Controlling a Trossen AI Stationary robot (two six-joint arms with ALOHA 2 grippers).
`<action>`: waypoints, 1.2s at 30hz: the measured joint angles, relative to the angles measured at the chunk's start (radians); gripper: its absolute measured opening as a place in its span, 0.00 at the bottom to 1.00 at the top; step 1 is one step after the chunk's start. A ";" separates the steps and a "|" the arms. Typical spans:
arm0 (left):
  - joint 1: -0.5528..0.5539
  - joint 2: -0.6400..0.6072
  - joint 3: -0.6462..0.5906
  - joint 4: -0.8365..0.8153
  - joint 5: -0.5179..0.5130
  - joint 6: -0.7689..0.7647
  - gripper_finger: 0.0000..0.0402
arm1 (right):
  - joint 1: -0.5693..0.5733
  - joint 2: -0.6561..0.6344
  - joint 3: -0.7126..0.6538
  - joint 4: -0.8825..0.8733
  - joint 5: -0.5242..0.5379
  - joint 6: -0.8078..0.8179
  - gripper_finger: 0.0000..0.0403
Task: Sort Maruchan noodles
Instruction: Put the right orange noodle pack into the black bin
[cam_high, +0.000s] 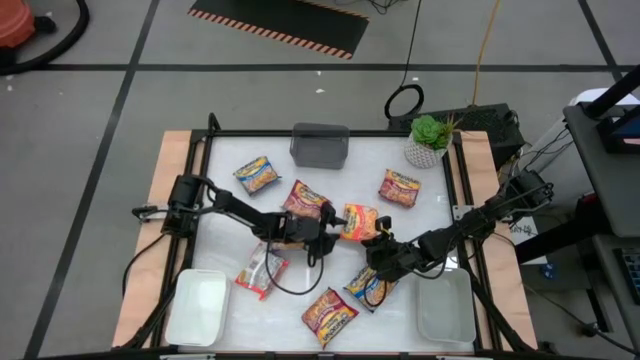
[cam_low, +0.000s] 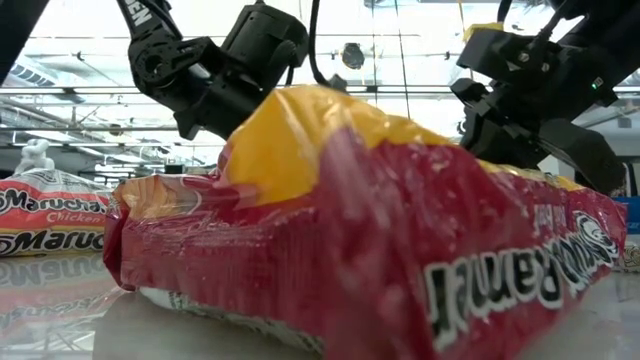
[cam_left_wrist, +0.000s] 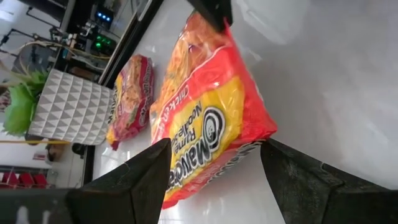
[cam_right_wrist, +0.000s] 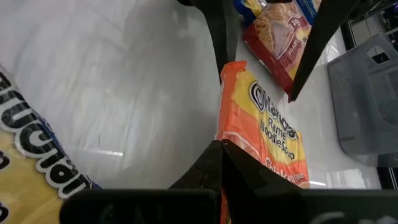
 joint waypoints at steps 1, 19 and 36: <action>0.002 0.000 0.000 0.000 0.000 0.000 0.63 | 0.000 0.000 0.000 0.008 0.000 -0.003 0.00; 0.005 0.021 0.000 0.049 0.118 0.037 0.54 | 0.000 0.000 0.000 0.158 -0.047 -0.108 0.00; -0.009 0.037 -0.001 0.114 0.068 0.047 0.35 | 0.011 -0.011 0.000 0.196 0.005 -0.106 0.02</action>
